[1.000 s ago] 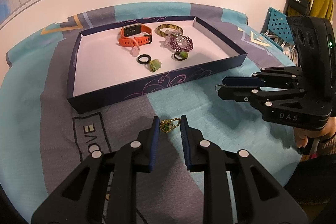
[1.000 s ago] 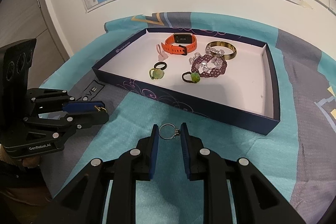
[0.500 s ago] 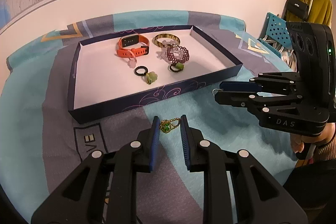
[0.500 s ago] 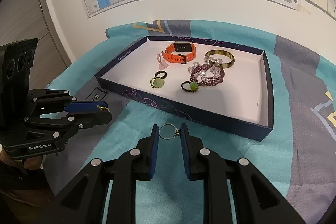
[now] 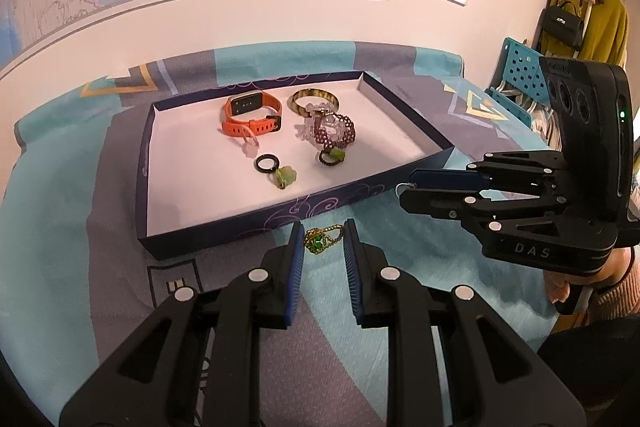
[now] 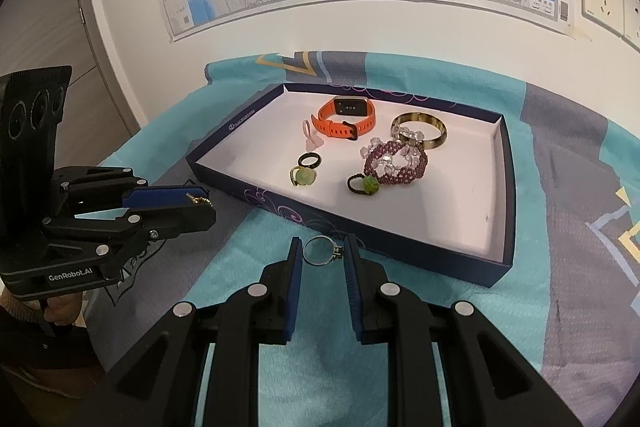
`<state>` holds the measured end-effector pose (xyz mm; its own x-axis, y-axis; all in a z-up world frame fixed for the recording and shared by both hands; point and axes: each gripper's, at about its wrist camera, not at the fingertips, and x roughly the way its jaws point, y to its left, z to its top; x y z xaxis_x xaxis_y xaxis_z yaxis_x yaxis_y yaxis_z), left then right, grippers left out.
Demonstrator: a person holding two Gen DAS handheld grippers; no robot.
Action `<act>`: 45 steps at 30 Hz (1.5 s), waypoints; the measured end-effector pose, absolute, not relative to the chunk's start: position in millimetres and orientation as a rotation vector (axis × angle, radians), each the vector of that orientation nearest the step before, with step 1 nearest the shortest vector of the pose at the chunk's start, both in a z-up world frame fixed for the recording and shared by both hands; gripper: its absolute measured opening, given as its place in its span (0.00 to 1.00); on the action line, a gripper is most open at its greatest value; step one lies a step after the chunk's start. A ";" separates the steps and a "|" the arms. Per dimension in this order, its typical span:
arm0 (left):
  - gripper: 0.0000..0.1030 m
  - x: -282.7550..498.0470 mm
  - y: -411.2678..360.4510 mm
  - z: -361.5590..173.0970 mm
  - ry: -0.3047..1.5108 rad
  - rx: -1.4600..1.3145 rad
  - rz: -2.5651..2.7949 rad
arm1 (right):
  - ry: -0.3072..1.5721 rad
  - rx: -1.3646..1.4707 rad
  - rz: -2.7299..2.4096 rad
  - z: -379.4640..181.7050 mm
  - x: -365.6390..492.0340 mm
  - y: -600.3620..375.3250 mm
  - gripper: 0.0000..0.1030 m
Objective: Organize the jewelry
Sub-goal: 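Lift the silver ring with the right tool while the left tool lifts the gold key pendant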
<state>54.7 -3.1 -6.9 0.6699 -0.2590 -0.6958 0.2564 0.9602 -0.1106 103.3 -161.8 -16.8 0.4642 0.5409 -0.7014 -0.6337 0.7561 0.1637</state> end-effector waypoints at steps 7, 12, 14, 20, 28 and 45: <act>0.20 57.0 -3.6 -2.8 0.770 -0.005 -0.288 | 0.804 -0.126 0.723 -13.3 105.7 -161.7 0.19; 0.20 57.9 -3.6 -0.8 0.763 -0.005 -0.288 | 0.796 -0.125 0.722 -10.8 106.2 -161.9 0.19; 0.20 58.5 -4.1 -0.3 0.761 -0.004 -0.287 | 0.795 -0.126 0.721 -10.3 106.8 -161.5 0.18; 0.20 60.0 -3.9 1.0 0.757 -0.006 -0.287 | 0.789 -0.125 0.720 -8.3 107.9 -161.7 0.19; 0.20 62.1 -3.7 2.9 0.751 -0.008 -0.286 | 0.782 -0.125 0.719 -7.2 110.3 -161.6 0.18; 0.20 65.0 -2.4 2.9 0.754 -0.014 -0.285 | 0.822 -0.132 0.721 -15.7 111.3 -163.8 0.12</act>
